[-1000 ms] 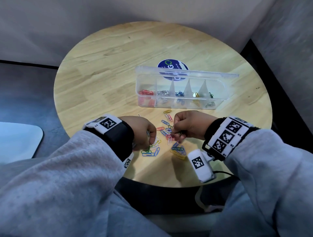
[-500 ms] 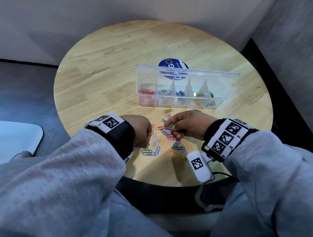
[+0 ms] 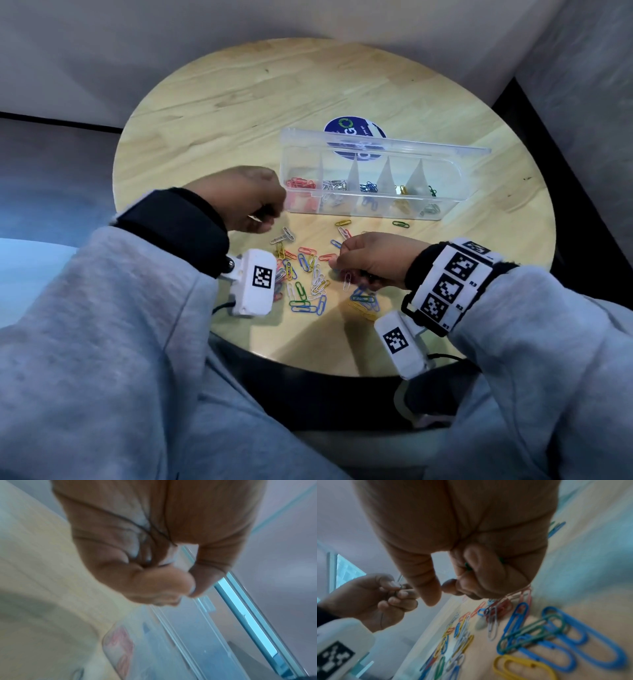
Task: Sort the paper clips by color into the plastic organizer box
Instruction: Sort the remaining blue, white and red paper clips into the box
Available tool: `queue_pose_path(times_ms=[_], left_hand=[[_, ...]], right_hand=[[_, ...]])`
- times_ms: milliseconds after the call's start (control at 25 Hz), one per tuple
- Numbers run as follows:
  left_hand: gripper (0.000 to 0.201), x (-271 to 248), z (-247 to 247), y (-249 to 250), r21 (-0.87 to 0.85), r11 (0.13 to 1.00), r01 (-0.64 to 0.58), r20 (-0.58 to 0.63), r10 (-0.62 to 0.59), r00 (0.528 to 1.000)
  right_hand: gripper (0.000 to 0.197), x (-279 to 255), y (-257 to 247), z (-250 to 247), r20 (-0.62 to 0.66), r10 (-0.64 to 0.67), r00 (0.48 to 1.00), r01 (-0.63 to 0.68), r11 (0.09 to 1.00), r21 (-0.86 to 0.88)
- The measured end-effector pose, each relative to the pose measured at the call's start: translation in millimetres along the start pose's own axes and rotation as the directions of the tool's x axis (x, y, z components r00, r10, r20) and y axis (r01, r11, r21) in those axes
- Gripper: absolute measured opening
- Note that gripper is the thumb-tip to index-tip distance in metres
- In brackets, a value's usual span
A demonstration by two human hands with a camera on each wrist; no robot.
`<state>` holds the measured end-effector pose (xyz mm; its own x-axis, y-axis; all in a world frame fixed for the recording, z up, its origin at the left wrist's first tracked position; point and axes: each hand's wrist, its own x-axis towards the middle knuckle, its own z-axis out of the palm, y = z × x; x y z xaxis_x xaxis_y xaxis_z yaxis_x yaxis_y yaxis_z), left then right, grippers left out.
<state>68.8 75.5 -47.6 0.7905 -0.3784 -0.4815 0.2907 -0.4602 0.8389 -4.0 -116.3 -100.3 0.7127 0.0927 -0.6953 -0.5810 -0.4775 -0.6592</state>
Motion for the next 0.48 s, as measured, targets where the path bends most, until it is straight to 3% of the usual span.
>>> queue_pose_path(times_ms=[80,160,240,360,480], left_hand=[[0.031,-1,-6,2,-0.129,0.992,0.004,-0.075,-0.014,0.997],[0.030,-2,-3,3,-0.161,0.987,0.023,-0.068,-0.034,0.997],[0.029,-1,4,1,-0.127,0.991,0.048,-0.025,-0.051,0.998],[0.027,2,15,-1,0.037,0.998,0.056,0.050,-0.058,0.997],[0.017,3,24,-6,0.399,0.917,-0.003,0.133,-0.055,0.990]], right_hand=[[0.030,0,0,-1,-0.023,0.004,1.000,-0.007,0.993,-0.116],[0.027,-5,-1,-5,-0.036,-0.005,0.999,0.000,0.990,-0.142],[0.021,-15,-2,-12,-0.039,-0.031,0.999,0.018,0.952,-0.306],[0.012,-24,-1,-14,-0.066,-0.063,0.996,0.008,0.779,-0.627],[0.010,-26,3,-13,-0.068,-0.002,0.998,-0.045,0.732,-0.679]])
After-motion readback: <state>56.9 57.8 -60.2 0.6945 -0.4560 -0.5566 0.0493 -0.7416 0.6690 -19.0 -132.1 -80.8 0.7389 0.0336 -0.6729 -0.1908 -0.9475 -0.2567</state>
